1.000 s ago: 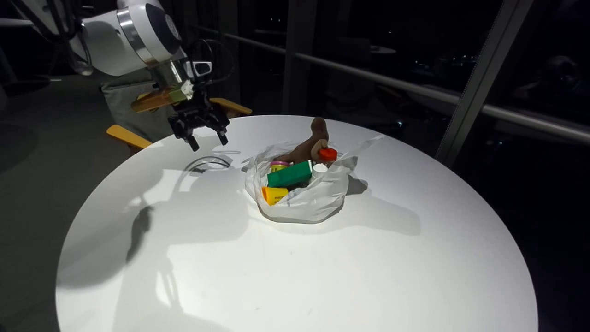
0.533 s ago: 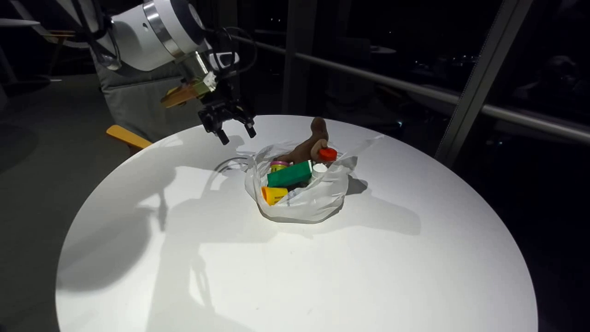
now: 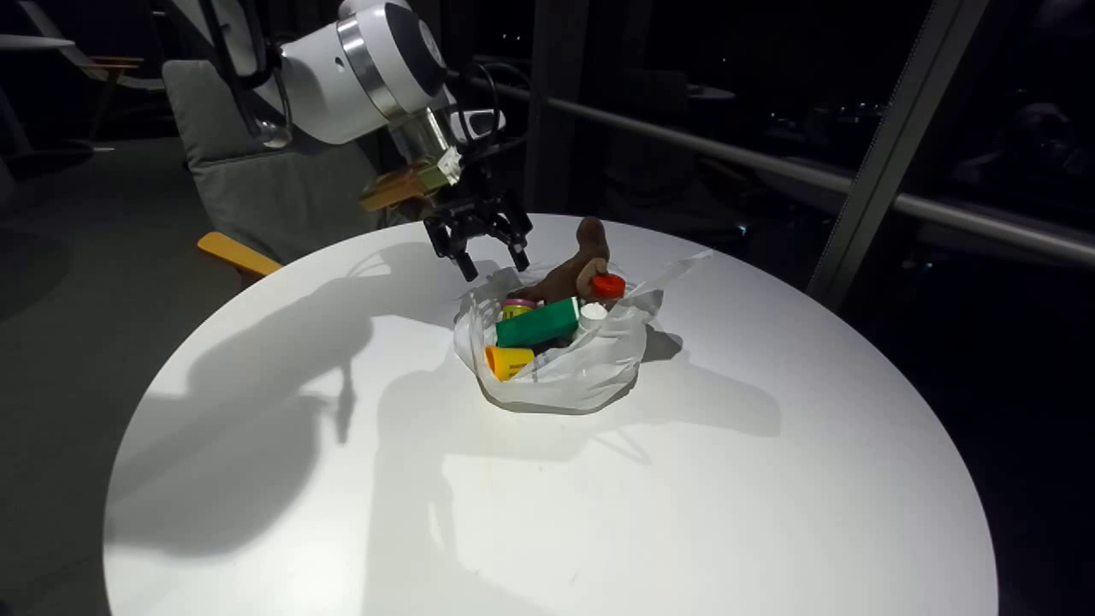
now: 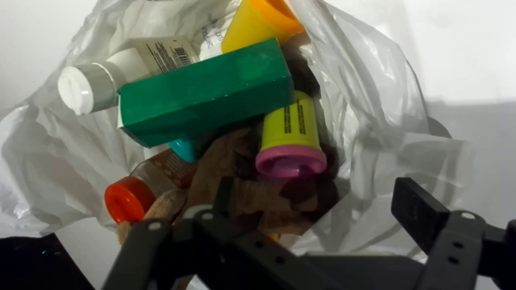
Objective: Put the containers, reindeer toy and green block inside the white plastic bag
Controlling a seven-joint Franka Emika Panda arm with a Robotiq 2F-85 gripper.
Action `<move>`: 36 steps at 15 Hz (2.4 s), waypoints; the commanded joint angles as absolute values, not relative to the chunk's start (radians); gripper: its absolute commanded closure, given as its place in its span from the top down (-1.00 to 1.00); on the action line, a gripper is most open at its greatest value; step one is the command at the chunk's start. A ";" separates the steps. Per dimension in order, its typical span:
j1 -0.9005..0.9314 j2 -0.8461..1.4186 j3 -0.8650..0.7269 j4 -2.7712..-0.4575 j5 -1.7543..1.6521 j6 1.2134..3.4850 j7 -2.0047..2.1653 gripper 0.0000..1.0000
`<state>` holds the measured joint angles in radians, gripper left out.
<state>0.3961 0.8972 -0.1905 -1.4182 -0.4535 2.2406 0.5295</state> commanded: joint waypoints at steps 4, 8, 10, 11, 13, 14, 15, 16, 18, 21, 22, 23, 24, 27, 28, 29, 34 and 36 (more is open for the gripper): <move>0.343 0.942 -0.156 -1.340 -0.404 2.218 0.476 1.00; 0.322 0.931 -0.124 -1.344 -0.367 2.225 0.422 1.00; 0.311 0.933 -0.106 -1.340 -0.342 2.223 0.391 1.00; 0.306 0.937 -0.099 -1.335 -0.328 2.218 0.380 1.00; 0.298 0.947 -0.091 -1.325 -0.309 2.210 0.364 1.00; 0.292 0.954 -0.088 -1.318 -0.300 2.208 0.356 1.00; 0.288 0.960 -0.084 -1.312 -0.290 2.204 0.347 0.77; 0.285 0.964 -0.082 -1.308 -0.285 2.200 0.341 0.48; 0.281 0.970 -0.077 -1.301 -0.273 2.196 0.329 0.17; 0.278 0.969 -0.072 -1.298 -0.263 2.199 0.317 -0.29; 0.279 0.966 -0.072 -1.298 -0.263 2.201 0.317 -0.47; 0.281 0.959 -0.073 -1.304 -0.265 2.204 0.318 -0.60; 0.283 0.954 -0.075 -1.307 -0.267 2.206 0.320 -0.77; 0.286 0.933 -0.077 -1.323 -0.272 2.214 0.323 -0.88; 0.286 0.922 -0.077 -1.335 -0.272 2.216 0.324 -0.92; 0.288 0.915 -0.082 -1.339 -0.275 2.214 0.332 -0.83; 0.286 0.864 -0.092 -1.376 -0.281 2.227 0.341 -0.80; 0.278 0.842 -0.088 -1.391 -0.277 2.232 0.334 -0.80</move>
<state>0.2884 0.9048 -0.0902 -1.3380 -0.2877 2.2245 0.3459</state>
